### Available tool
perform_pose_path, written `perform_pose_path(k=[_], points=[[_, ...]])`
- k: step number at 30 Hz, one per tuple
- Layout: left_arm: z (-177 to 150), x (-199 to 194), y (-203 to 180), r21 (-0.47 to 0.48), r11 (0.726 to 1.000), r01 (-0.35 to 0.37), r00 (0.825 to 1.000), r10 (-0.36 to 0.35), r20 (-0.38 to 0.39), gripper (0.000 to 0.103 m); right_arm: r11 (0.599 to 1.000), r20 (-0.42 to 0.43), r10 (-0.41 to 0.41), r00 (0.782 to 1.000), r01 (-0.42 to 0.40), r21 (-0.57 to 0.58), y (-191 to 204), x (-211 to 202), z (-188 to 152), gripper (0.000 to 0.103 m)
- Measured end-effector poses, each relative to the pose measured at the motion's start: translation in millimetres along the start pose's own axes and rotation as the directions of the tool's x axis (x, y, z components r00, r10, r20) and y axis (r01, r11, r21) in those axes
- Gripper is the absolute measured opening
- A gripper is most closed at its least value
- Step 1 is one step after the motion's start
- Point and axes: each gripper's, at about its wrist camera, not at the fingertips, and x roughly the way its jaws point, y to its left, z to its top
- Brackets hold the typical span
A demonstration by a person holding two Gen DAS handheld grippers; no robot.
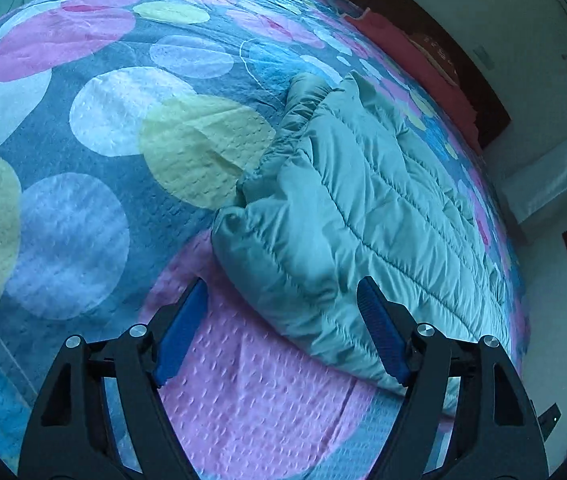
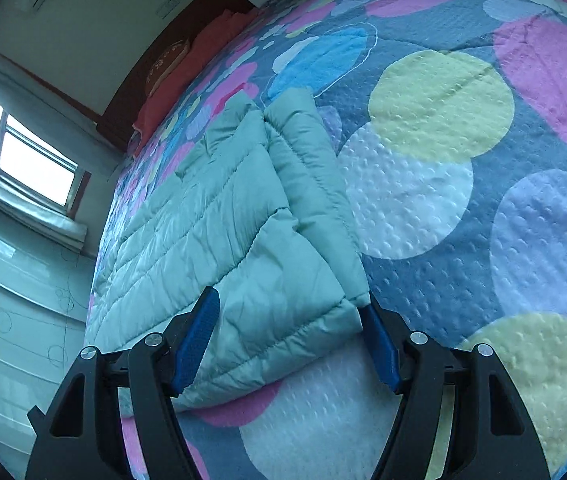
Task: Fold large clothes
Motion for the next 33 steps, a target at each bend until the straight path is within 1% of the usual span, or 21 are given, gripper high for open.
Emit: perform_pose_path(k=[1, 2, 3, 4, 5, 6, 8, 11, 14, 18, 23, 33], points=[[2, 4, 0, -0.012, 1.0, -0.01, 1.0, 0.01, 0.007, 0.056, 1.0, 0.014, 0.004, 1.0, -0.004, 0.018, 0, 2, 1, 0.068], [4, 7, 1, -0.025, 1.0, -0.007, 1.0, 0.008, 0.014, 0.05, 1.0, 0.025, -0.006, 1.0, 0.005, 0.027, 0, 3, 2, 0.056], [5, 7, 3, -0.04, 0.999, 0.008, 1.0, -0.007, 0.026, 0.039, 0.999, 0.026, -0.013, 1.0, 0.012, 0.035, 0, 6, 3, 0.049], [5, 6, 5, -0.053, 0.998, 0.037, 0.999, -0.035, 0.034, 0.032, 0.999, 0.021, 0.002, 1.0, -0.003, 0.045, -2, 7, 3, 0.039], [5, 6, 5, -0.064, 0.996, 0.065, 0.997, -0.063, 0.034, 0.022, 0.998, 0.013, 0.02, 1.0, -0.021, 0.054, -3, 9, 2, 0.03], [5, 5, 4, -0.069, 0.995, 0.075, 0.997, -0.073, 0.035, 0.016, 0.998, 0.011, 0.03, 0.999, -0.031, 0.056, -3, 9, 1, 0.027], [3, -1, 1, -0.044, 0.996, 0.081, 0.996, -0.079, 0.049, 0.01, 0.998, 0.019, 0.046, 0.999, -0.046, 0.037, -1, 3, 0, 0.018], [-1, -15, -2, -0.013, 0.997, 0.078, 0.995, -0.077, 0.069, 0.007, 0.999, 0.027, 0.052, 0.998, -0.052, 0.012, 2, -8, -6, 0.015], [-5, -29, 1, 0.002, 0.997, 0.076, 0.995, -0.076, 0.066, 0.007, 0.998, 0.019, 0.061, 0.998, -0.062, 0.009, 0, -20, -14, 0.015], [-21, -46, 10, 0.025, 0.998, 0.053, 0.997, -0.055, 0.055, 0.007, 0.999, 0.002, 0.053, 0.999, -0.053, -0.001, -7, -37, -31, 0.015], [-42, -65, 23, 0.039, 0.999, 0.03, 0.998, -0.032, 0.046, 0.007, 0.999, -0.011, 0.04, 0.999, -0.04, -0.019, -17, -59, -51, 0.015], [-76, -106, 53, 0.043, 0.999, 0.016, 0.999, -0.017, 0.034, 0.007, 0.999, -0.037, 0.037, 0.999, -0.039, -0.039, -29, -91, -81, 0.015]])
